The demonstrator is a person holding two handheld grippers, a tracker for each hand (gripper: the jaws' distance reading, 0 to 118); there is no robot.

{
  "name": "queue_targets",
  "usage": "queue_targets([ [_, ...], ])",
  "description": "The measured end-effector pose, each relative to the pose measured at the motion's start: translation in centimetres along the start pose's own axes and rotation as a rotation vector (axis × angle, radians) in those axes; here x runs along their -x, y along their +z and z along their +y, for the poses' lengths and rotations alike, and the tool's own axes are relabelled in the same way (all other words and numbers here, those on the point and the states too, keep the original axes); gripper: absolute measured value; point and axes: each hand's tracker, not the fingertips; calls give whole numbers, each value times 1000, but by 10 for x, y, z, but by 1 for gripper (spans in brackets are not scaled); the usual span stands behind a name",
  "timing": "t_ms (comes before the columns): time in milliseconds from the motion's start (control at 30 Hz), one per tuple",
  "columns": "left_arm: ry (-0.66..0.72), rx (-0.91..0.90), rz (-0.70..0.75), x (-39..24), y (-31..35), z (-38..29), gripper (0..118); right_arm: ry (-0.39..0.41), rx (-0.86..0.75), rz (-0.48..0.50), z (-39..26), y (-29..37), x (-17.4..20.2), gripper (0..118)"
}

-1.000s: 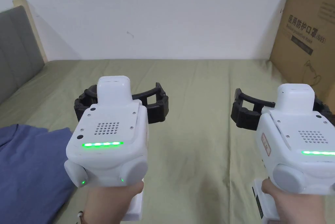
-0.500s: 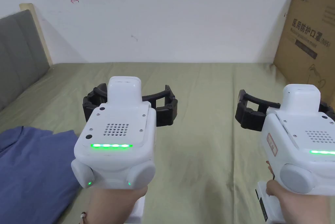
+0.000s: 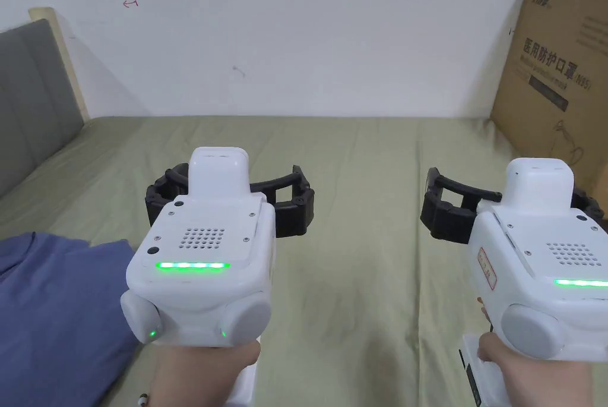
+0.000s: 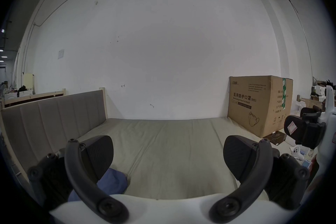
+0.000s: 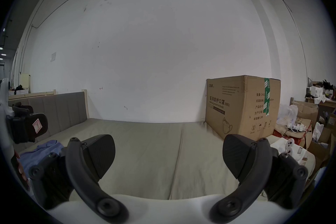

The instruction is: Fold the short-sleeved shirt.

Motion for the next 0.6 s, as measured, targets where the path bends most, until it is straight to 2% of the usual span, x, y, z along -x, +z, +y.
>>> queue_targets([
  [167, 15, -4, 1, 4, 2, -1, 118, -20, 4, 1, -3, 3, 0, 116],
  [600, 9, -24, -6, 4, 5, 3, 118, 4, -2, -8, 0, 6, 3, 116],
])
